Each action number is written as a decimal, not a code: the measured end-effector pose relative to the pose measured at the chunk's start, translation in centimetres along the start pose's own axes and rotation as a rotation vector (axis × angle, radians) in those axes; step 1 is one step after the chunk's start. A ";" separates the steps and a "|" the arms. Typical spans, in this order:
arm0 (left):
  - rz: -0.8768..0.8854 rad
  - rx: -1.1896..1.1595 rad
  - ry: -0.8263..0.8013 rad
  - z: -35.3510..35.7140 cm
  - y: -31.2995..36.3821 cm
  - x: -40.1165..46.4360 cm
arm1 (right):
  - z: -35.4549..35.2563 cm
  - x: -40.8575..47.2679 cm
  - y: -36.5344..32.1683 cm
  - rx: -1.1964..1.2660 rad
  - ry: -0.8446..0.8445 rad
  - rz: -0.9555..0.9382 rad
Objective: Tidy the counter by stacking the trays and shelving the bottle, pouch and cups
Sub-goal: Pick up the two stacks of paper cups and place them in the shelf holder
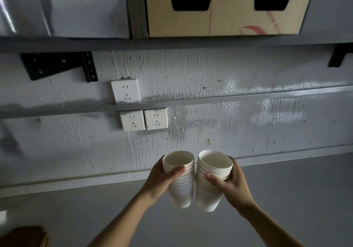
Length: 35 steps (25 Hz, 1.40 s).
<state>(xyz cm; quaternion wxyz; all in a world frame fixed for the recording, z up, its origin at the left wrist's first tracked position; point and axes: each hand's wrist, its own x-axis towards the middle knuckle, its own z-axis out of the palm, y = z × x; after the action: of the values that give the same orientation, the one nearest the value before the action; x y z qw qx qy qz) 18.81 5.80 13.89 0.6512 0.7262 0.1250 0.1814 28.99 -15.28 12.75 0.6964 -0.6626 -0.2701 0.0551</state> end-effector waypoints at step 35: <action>0.682 -0.105 0.130 1.2 39.6 -5.3 | -0.5 5.6 -38.1 0.213 0.013 -0.591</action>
<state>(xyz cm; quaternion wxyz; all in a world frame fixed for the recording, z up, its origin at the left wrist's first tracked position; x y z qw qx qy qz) 12.38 -2.26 52.53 0.5804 0.6785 -0.0929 0.4406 23.26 -17.69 50.76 0.7495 -0.4792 -0.4391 -0.1258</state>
